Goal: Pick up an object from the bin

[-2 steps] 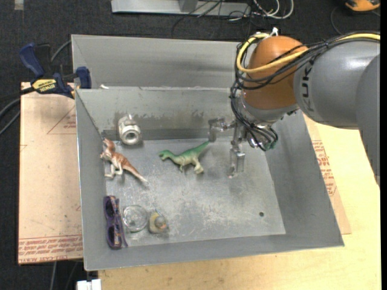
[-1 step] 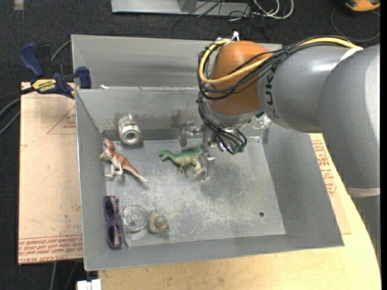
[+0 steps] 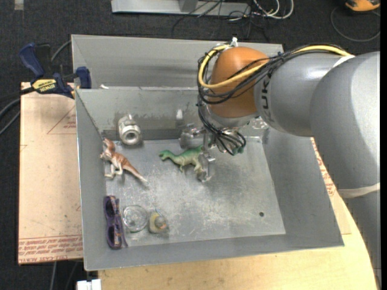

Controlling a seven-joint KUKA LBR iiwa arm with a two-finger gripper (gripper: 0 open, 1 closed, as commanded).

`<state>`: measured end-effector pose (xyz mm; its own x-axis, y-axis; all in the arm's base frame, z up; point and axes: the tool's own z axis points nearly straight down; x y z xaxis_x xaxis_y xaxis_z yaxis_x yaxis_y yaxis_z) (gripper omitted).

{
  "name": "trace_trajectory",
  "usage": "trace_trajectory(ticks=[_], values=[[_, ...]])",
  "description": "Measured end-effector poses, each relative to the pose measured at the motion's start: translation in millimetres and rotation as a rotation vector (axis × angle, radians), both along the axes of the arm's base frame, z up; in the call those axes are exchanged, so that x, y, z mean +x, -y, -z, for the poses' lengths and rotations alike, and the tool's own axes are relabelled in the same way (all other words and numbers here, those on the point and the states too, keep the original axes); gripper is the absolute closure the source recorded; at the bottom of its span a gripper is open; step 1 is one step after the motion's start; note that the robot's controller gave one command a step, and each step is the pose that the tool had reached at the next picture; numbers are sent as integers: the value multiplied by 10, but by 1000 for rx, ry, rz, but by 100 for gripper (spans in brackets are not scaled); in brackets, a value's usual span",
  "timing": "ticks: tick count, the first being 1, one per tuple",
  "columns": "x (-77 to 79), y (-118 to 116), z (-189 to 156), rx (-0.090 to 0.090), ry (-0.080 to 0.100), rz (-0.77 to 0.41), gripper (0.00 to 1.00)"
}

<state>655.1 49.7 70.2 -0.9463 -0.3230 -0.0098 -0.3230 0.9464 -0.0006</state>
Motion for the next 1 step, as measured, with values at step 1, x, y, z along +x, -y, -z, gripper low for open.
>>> trace_trajectory(ticks=[1], values=[[-133, -25, -3, 7, -7, 149, 100]])
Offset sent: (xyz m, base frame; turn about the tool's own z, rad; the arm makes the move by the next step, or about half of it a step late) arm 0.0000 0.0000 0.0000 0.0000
